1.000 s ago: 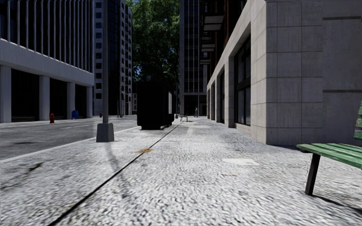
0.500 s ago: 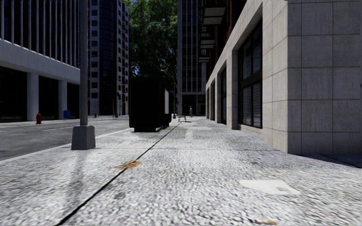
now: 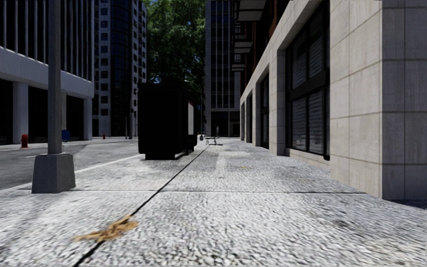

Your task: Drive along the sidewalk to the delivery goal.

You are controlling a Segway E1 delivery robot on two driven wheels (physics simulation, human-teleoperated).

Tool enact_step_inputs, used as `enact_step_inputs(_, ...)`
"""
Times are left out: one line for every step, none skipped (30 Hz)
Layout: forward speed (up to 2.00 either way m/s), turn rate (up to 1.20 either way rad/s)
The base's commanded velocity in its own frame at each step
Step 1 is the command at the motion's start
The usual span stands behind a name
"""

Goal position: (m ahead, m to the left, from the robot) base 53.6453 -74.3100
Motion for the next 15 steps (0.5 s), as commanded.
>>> enact_step_inputs(2.00,-0.65)
enact_step_inputs(2.00,-0.12)
enact_step_inputs(2.00,-0.02)
enact_step_inputs(2.00,0.00)
enact_step_inputs(2.00,0.00)
enact_step_inputs(2.00,0.00)
enact_step_inputs(2.00,0.00)
enact_step_inputs(2.00,0.00)
enact_step_inputs(2.00,0.00)
enact_step_inputs(2.00,0.00)
enact_step_inputs(2.00,0.00)
enact_step_inputs(2.00,0.00)
enact_step_inputs(2.00,0.00)
enact_step_inputs(2.00,0.00)
enact_step_inputs(2.00,0.00)
